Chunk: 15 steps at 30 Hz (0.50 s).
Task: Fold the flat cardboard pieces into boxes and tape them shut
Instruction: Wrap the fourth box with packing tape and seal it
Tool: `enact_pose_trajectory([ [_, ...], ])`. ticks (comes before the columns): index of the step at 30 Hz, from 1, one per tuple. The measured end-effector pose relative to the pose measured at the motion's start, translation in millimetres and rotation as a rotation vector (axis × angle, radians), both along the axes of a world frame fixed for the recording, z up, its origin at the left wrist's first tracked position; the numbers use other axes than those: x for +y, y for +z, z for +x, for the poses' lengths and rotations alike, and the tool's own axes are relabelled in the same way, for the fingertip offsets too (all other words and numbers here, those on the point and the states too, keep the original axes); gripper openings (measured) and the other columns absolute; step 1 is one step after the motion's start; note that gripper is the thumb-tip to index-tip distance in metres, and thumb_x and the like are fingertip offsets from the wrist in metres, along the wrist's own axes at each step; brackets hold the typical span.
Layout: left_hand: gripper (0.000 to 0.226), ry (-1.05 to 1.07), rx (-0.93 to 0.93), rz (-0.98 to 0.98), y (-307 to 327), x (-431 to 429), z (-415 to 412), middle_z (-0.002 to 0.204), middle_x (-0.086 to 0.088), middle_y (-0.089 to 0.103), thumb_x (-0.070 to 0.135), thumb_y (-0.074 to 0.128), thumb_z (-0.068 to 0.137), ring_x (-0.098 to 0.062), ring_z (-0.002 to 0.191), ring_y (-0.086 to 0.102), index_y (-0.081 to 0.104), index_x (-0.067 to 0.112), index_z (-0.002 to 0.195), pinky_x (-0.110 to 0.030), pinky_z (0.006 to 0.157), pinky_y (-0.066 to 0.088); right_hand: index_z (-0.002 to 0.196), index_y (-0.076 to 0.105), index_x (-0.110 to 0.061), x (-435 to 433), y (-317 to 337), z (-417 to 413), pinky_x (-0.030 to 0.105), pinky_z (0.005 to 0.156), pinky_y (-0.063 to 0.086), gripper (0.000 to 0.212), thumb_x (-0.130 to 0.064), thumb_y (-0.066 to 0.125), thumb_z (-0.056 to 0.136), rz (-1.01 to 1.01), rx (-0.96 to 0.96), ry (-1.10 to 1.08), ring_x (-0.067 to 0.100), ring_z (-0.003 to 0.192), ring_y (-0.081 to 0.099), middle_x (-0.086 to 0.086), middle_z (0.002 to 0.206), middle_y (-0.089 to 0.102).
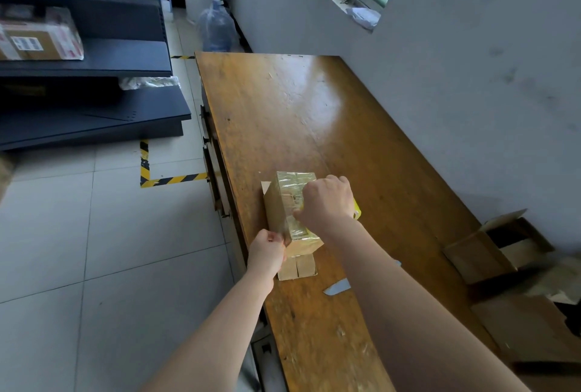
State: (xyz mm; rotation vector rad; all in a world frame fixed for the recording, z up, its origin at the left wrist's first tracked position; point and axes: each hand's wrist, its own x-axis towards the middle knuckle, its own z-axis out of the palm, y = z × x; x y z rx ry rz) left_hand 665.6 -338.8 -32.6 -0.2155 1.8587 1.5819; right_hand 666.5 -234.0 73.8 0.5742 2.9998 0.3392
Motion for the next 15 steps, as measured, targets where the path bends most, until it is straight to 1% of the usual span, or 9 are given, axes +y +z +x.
enact_pose_trajectory([
  [2, 0.023, -0.036, 0.035, -0.055, -1.6, 2.4, -0.2, 0.091, -0.005, 0.054, 0.027, 0.04, 0.103, -0.017, 0.075, 0.052, 0.052, 0.01, 0.112, -0.022, 0.052, 0.039, 0.077, 0.048, -0.02, -1.4, 0.1, -1.7, 0.035, 0.084, 0.036, 0.03, -0.045, 0.062, 0.087, 0.001, -0.003, -0.001, 0.023, 0.089, 0.053, 0.003, 0.09, 0.065],
  [3, 0.026, -0.045, 0.024, -0.076, -2.4, 2.7, 0.3, 0.09, -0.004, 0.053, 0.031, 0.04, 0.103, -0.016, 0.074, 0.052, 0.049, 0.01, 0.114, -0.021, 0.051, 0.039, 0.078, 0.049, -0.02, -2.0, -0.1, -2.2, 0.035, 0.085, 0.036, 0.028, -0.043, 0.062, 0.087, 0.003, -0.001, -0.003, 0.023, 0.09, 0.054, 0.003, 0.09, 0.066],
  [6, 0.033, -0.045, -0.099, -0.104, -3.8, -0.3, 3.1, 0.087, -0.005, 0.053, 0.044, 0.041, 0.1, -0.014, 0.065, 0.051, 0.041, 0.014, 0.114, -0.018, 0.041, 0.037, 0.079, 0.05, -0.02, -2.9, -0.7, -2.7, 0.035, 0.083, 0.035, 0.025, -0.04, 0.063, 0.088, 0.008, 0.007, -0.009, 0.023, 0.089, 0.055, 0.003, 0.089, 0.066],
  [8, 0.031, -0.055, -0.085, -0.117, -4.1, 0.1, 2.8, 0.09, -0.004, 0.053, 0.039, 0.042, 0.101, -0.014, 0.069, 0.052, 0.041, 0.012, 0.116, -0.019, 0.045, 0.037, 0.079, 0.05, -0.02, -3.1, -1.1, -3.0, 0.035, 0.082, 0.034, 0.026, -0.04, 0.063, 0.087, 0.0, 0.009, -0.014, 0.022, 0.088, 0.054, 0.002, 0.089, 0.066],
  [9, 0.025, -0.053, -0.026, -0.134, -3.7, 1.3, 2.2, 0.093, -0.004, 0.053, 0.031, 0.043, 0.102, -0.013, 0.073, 0.052, 0.042, 0.011, 0.117, -0.019, 0.049, 0.038, 0.078, 0.05, -0.02, -3.2, -1.3, -2.9, 0.035, 0.082, 0.034, 0.026, -0.04, 0.064, 0.087, -0.002, 0.01, -0.017, 0.022, 0.087, 0.053, 0.002, 0.089, 0.066],
  [11, 0.016, -0.003, 0.177, -0.192, 0.3, 2.2, 1.8, 0.104, -0.005, 0.054, 0.012, 0.047, 0.099, -0.013, 0.082, 0.054, 0.045, 0.01, 0.115, -0.02, 0.063, 0.045, 0.078, 0.05, -0.019, -2.7, -1.3, -2.3, 0.035, 0.082, 0.033, 0.027, -0.04, 0.064, 0.087, -0.007, 0.012, -0.025, 0.021, 0.083, 0.049, 0.002, 0.088, 0.066],
  [13, 0.022, 0.108, 0.467, -0.189, 6.7, -0.3, 6.2, 0.11, -0.004, 0.053, 0.0, 0.048, 0.096, -0.016, 0.097, 0.055, 0.047, 0.01, 0.115, -0.022, 0.081, 0.048, 0.077, 0.05, -0.02, -0.6, -0.7, -1.5, 0.035, 0.082, 0.033, 0.028, -0.042, 0.065, 0.087, -0.017, 0.015, -0.034, 0.021, 0.085, 0.05, 0.001, 0.088, 0.066],
  [14, 0.027, 0.146, 0.587, -0.146, 9.3, -1.3, 11.4, 0.112, -0.002, 0.052, -0.003, 0.046, 0.095, -0.015, 0.103, 0.054, 0.047, 0.011, 0.118, -0.019, 0.086, 0.047, 0.077, 0.049, -0.021, 0.5, -0.2, -1.0, 0.035, 0.082, 0.033, 0.029, -0.042, 0.065, 0.086, -0.021, 0.016, -0.039, 0.022, 0.087, 0.052, 0.001, 0.088, 0.066],
  [15, 0.033, 0.144, 0.648, -0.09, 11.0, -1.1, 18.4, 0.118, 0.001, 0.052, -0.004, 0.044, 0.095, -0.012, 0.11, 0.053, 0.046, 0.013, 0.123, -0.013, 0.089, 0.044, 0.076, 0.049, -0.021, 1.5, 0.0, -0.5, 0.035, 0.082, 0.033, 0.029, -0.042, 0.065, 0.086, -0.024, 0.017, -0.046, 0.022, 0.087, 0.052, 0.001, 0.088, 0.066],
])
